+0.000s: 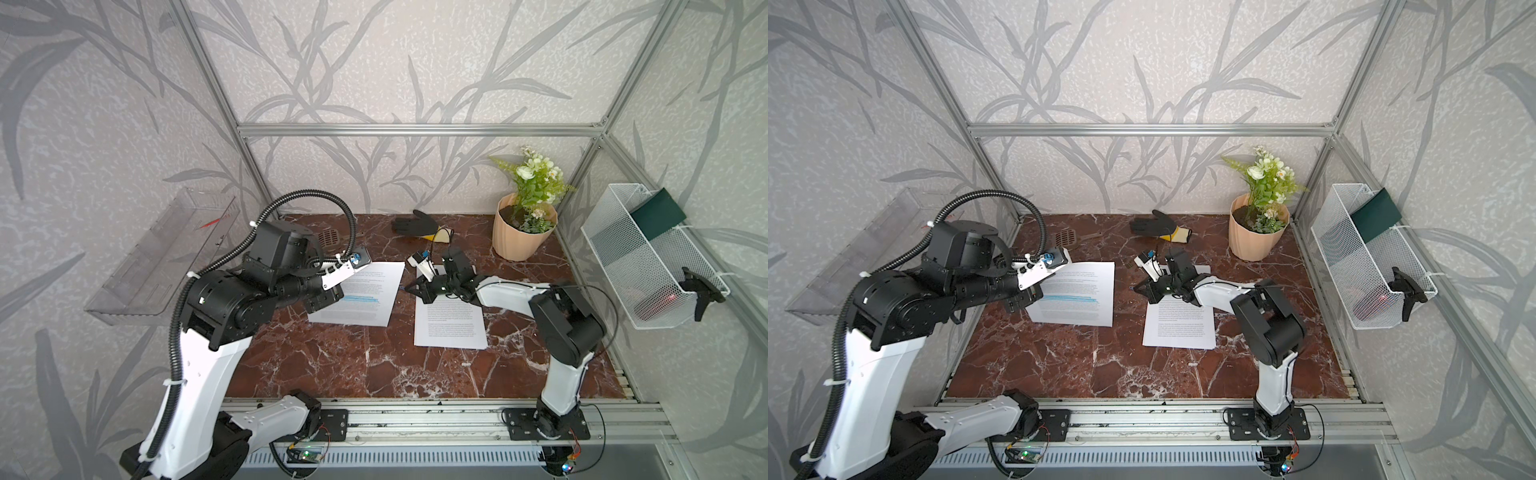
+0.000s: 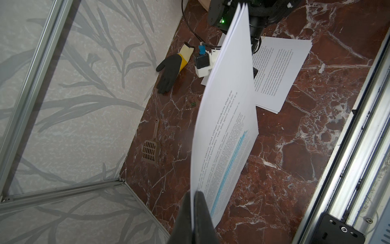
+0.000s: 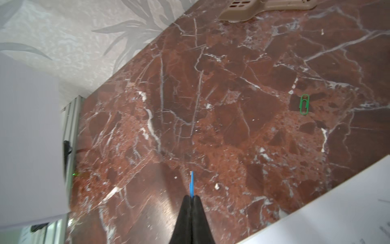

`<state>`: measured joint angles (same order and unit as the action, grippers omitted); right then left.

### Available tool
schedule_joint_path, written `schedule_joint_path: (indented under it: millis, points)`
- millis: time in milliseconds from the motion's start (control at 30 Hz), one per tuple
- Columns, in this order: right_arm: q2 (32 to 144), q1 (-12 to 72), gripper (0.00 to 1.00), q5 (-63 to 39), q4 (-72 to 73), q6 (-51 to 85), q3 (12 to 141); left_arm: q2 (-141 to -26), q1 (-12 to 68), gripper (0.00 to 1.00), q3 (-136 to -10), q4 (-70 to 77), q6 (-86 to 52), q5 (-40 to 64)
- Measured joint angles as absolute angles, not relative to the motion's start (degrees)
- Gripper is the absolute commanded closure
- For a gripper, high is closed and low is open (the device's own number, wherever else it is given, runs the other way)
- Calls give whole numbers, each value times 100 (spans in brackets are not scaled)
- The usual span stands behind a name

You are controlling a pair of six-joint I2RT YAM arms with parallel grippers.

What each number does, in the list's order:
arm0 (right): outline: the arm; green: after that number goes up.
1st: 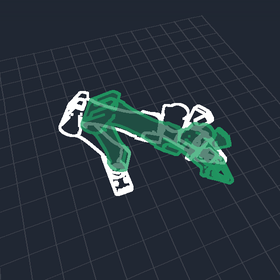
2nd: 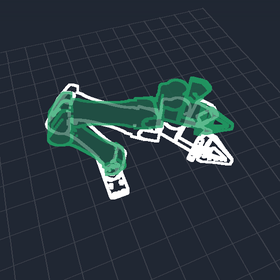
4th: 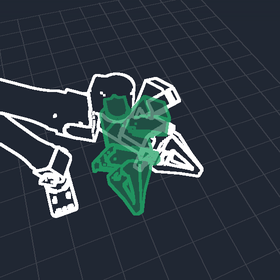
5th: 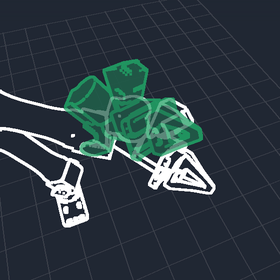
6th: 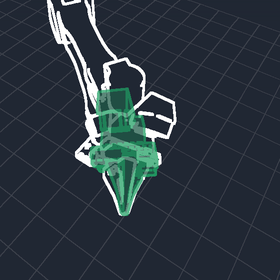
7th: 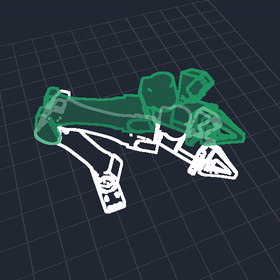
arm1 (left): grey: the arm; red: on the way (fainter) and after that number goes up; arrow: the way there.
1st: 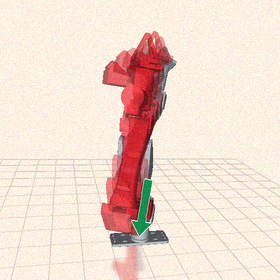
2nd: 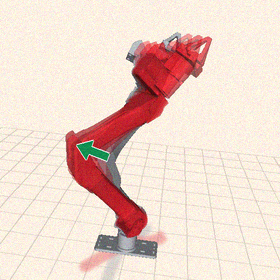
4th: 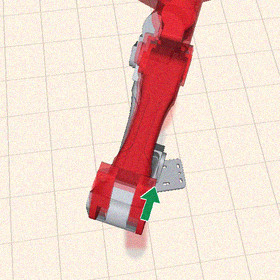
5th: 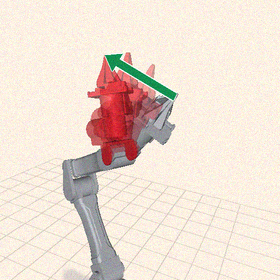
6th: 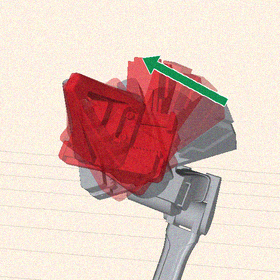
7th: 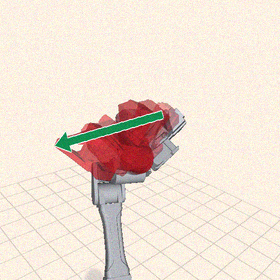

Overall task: Unclip the paperclips from the documents
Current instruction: Place the paper clip at the center of the board.

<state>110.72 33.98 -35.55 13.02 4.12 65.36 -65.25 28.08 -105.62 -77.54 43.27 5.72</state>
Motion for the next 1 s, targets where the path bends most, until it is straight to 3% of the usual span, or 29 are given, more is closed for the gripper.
schedule_joint_path:
  millis: [333, 600, 1000]
  points:
    - [12650, 3621, 100, -2414, 1551, 735, 8141, -6458, 2805, 100, -9998, -7262, 3935, 419]
    - [12962, 3621, 100, -1507, 425, 731, 9260, -6346, 2797, 100, -9880, -7131, 3769, 307]
    - [13419, 3618, 100, -1002, -1181, 635, 10088, -6278, 2729, 100, -9732, -7015, 3726, 316]
